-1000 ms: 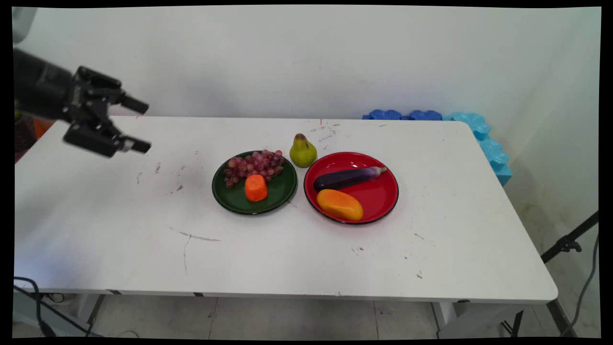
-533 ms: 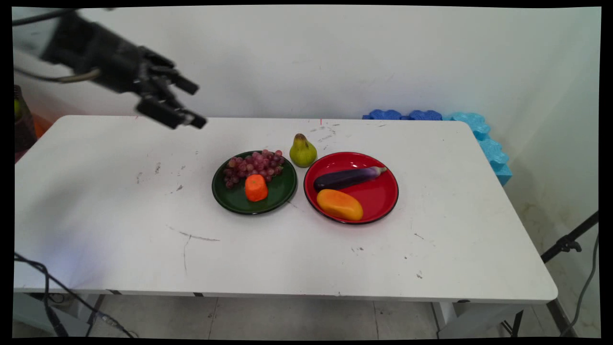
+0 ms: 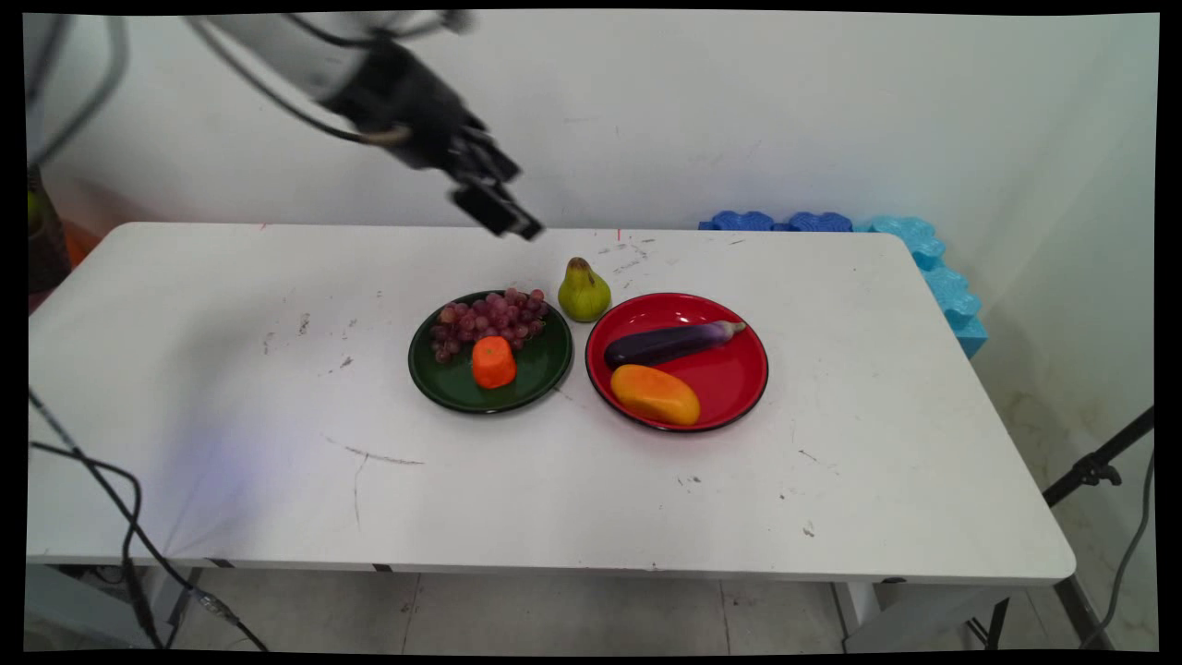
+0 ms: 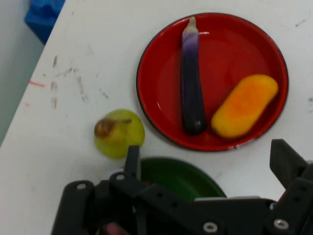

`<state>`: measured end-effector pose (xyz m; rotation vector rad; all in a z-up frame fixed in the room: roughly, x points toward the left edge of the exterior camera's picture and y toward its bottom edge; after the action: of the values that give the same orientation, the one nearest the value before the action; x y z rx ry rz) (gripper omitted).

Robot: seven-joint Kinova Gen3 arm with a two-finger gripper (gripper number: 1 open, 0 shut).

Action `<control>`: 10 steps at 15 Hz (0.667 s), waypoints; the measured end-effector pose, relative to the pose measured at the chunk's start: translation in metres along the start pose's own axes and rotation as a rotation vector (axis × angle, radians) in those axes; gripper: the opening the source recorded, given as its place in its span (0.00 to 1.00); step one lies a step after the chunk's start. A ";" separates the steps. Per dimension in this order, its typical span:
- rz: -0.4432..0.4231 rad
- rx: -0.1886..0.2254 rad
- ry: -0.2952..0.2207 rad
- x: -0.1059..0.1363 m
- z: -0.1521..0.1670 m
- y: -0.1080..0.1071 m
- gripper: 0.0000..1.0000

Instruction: Pick up the eggplant from the red plate

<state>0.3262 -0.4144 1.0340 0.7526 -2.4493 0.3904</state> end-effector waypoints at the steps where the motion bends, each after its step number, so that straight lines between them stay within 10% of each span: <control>1: 0.001 -0.001 -0.010 0.010 0.017 -0.001 1.00; 10: -0.031 -0.014 -0.106 0.061 0.162 -0.015 1.00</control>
<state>0.2254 -0.5203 0.9395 0.8241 -2.5326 0.3285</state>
